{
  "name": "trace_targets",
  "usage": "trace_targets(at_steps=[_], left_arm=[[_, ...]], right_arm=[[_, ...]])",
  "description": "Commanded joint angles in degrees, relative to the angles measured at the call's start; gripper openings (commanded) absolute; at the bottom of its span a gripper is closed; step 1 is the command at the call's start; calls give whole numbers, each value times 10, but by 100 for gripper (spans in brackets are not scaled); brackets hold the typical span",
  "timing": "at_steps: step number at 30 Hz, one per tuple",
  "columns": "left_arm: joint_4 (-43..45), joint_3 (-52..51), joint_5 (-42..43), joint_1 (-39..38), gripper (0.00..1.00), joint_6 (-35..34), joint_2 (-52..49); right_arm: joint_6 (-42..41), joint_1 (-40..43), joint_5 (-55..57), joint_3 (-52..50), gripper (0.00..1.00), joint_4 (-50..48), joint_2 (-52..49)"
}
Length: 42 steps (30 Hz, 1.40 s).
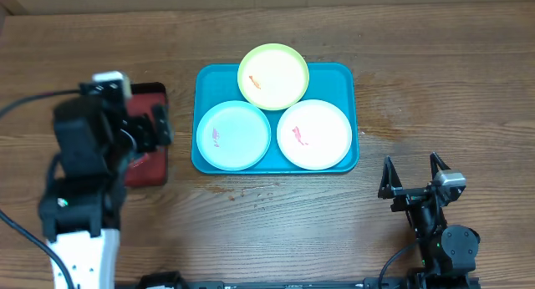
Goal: Clean dirty plates on tray and stack at the side
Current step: 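Move left gripper over black tray and grasp the orange-green sponge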
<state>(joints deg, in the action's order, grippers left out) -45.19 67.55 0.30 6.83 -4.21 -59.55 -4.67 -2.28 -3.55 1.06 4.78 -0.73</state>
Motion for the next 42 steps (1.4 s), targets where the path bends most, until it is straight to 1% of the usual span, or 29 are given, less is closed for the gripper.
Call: trace_targets(at_steps=[1, 4, 9, 13, 14, 17, 18, 20, 22, 25, 33, 36, 42], left_arm=[[-37, 89, -66, 30, 100, -18, -34], [-39, 104, -71, 48, 100, -18, -46], [-43, 102, -69, 49, 100, -18, -69], [-42, 102, -80, 49, 100, -33, -92], [-43, 102, -97, 51, 100, -52, -97], [-61, 102, -160, 74, 100, -156, -118], [-63, 102, -161, 84, 100, -176, -125], [-57, 102, -148, 108, 100, -192, -140], [-45, 102, -115, 125, 100, -192, -155], [-41, 102, -80, 131, 100, -192, -174], [-33, 102, -73, 136, 100, -190, -231], [-22, 102, -53, 138, 100, -185, -263], [5, 102, -51, 138, 100, -186, -338]], right_arm=[[2, -3, 5, -6, 100, -2, 6], [2, -3, 5, -6, 100, -2, 6], [2, -3, 5, -6, 100, -2, 6], [2, -3, 5, -6, 100, -2, 6], [2, -3, 5, -6, 100, -2, 6], [2, -3, 5, -6, 100, -2, 6], [2, -3, 5, -6, 100, -2, 6], [2, -3, 5, -6, 100, -2, 6], [2, -3, 5, -6, 100, -2, 6], [2, -3, 5, -6, 100, -2, 6], [2, -3, 5, -6, 100, -2, 6], [2, -3, 5, -6, 100, -2, 6], [2, -3, 5, -6, 100, -2, 6]])
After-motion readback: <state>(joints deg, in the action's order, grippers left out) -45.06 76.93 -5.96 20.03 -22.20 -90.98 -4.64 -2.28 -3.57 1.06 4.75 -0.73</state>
